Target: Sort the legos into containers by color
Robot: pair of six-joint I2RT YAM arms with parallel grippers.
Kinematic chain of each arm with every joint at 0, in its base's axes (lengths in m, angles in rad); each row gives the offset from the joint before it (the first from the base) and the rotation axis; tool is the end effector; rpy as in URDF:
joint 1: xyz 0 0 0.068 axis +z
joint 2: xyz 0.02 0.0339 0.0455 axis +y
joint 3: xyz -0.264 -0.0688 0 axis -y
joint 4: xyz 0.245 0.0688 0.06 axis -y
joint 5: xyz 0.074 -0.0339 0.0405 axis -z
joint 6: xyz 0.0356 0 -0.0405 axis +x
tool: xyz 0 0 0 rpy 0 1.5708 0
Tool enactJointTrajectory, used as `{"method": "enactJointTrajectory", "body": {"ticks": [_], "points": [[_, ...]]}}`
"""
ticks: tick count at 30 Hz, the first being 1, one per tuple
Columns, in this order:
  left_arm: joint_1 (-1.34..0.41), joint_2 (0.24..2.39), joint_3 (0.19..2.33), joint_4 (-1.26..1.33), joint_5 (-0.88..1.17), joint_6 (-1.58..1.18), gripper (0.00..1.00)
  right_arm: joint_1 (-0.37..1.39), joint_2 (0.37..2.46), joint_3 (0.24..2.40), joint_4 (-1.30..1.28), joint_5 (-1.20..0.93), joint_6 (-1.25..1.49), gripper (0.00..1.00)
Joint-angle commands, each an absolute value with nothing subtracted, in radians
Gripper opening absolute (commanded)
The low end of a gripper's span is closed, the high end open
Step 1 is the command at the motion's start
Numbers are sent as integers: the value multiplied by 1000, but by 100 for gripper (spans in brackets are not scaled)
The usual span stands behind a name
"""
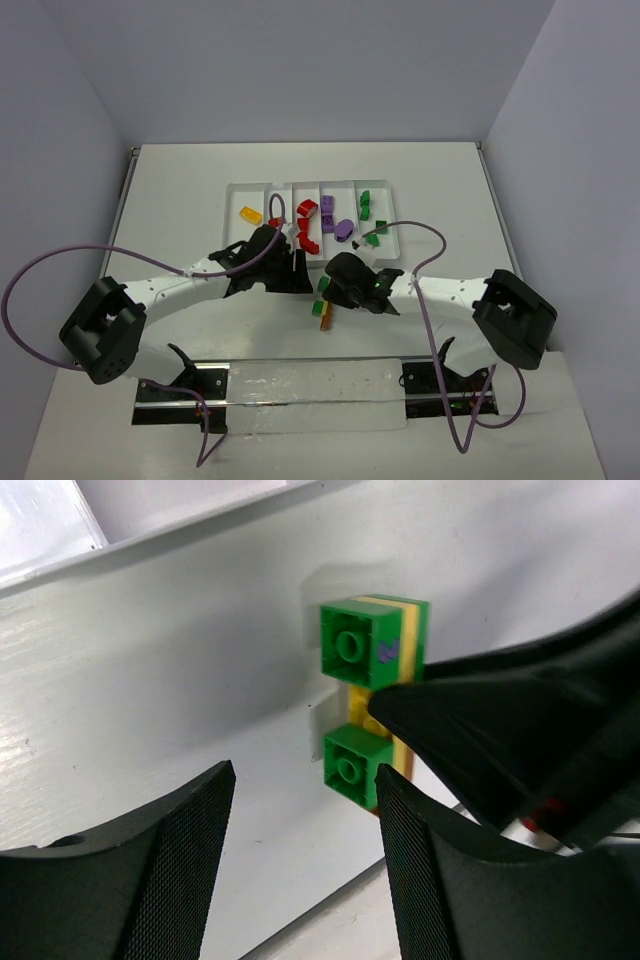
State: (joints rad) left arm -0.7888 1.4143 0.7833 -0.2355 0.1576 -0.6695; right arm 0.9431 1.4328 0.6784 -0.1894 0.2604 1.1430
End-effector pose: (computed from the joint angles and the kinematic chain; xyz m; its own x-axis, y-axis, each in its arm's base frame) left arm 0.1953 -0.2046 0.1950 -0.9004 0.0368 -0.4335 0.2723 0.8247 -0.4956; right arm 0.1642 0.2106 0.1631 -0.8282 0.3557 -0.4331 0.1451 0.8825 0.4473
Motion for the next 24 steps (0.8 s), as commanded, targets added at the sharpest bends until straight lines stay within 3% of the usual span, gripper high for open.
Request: {"method": "enactJointTrajectory", "body": {"ticks": [1,8,15,24], "points": [[-777,1393,839,-232,178,-678,67,958,1285,651,-124,327,1010,0],[-675,1378,739,36,461,-830,74,960,1119,584,-121,367,891,0],[-656,1358,683,262,564,-962,74,959,1108,587,-147,369,882,0],[-669,1454,725,303,592,-976,78,959,1072,553,-68,326,850,0]]}}
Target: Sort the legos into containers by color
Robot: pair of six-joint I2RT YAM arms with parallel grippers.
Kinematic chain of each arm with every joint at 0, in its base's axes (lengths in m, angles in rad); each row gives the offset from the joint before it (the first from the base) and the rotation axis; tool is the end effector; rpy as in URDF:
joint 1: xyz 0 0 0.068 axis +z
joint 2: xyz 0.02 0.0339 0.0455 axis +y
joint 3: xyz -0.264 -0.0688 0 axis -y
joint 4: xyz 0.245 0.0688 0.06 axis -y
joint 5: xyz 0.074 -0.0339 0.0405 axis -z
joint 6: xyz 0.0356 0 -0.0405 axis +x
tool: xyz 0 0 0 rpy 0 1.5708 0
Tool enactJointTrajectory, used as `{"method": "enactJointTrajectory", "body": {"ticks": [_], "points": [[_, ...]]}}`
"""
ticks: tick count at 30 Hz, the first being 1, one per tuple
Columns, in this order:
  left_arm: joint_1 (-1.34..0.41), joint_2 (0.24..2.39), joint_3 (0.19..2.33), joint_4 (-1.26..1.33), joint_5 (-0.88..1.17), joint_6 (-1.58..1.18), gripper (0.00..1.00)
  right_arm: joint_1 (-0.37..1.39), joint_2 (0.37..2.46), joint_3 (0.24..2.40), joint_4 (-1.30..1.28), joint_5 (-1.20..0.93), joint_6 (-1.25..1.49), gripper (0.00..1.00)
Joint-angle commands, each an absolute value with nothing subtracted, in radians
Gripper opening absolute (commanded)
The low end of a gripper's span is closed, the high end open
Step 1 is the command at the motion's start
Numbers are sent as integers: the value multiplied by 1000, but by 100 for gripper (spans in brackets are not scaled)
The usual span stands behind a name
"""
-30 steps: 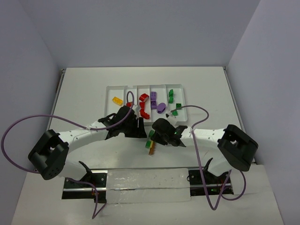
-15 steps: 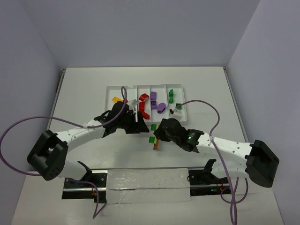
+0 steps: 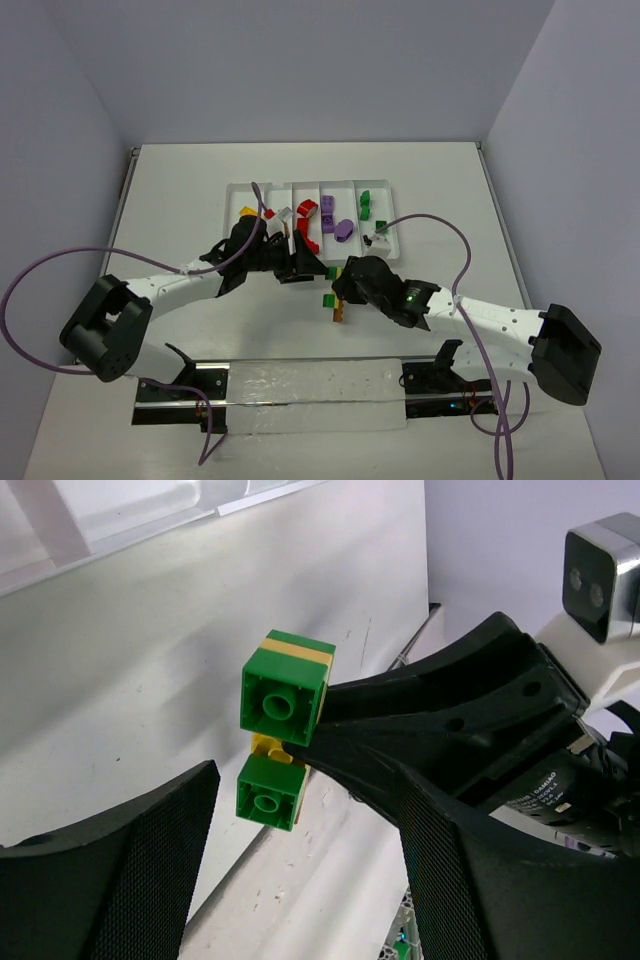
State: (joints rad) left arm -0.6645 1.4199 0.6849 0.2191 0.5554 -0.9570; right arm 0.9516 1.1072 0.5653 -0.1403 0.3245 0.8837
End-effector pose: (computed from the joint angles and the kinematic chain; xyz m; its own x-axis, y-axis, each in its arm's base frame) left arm 0.2191 -0.1954 0.2033 -0.9472 -0.1404 -0.2884 0.1923 0.4710 -0.8609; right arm 0.1407 0.1778 0.2067 -0.7178 0.2554 -0.6477 -0.1156 0.8737 0.4726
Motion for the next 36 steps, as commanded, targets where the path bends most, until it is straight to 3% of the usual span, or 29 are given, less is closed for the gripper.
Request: {"method": "enactJointTrajectory", "body": {"ticks": [1,15,21,25,27,36], "points": [[-670,1460,730,300,587,-972,78,959,1072,556,-71,323,848,0],[-704,1522,779,298,581,-933,65,959,1055,538,-34,269,839,0],[-718,1544,786,306,582,-931,50,959,1053,538,-42,275,844,0],[-719,1543,778,308,578,-931,25,960,1049,533,-58,282,846,0],[-718,1542,776,300,572,-928,3,959,1039,527,-64,282,851,0],[-712,1448,672,317,523,-950,0,792,980,392,-52,168,910,0]]}}
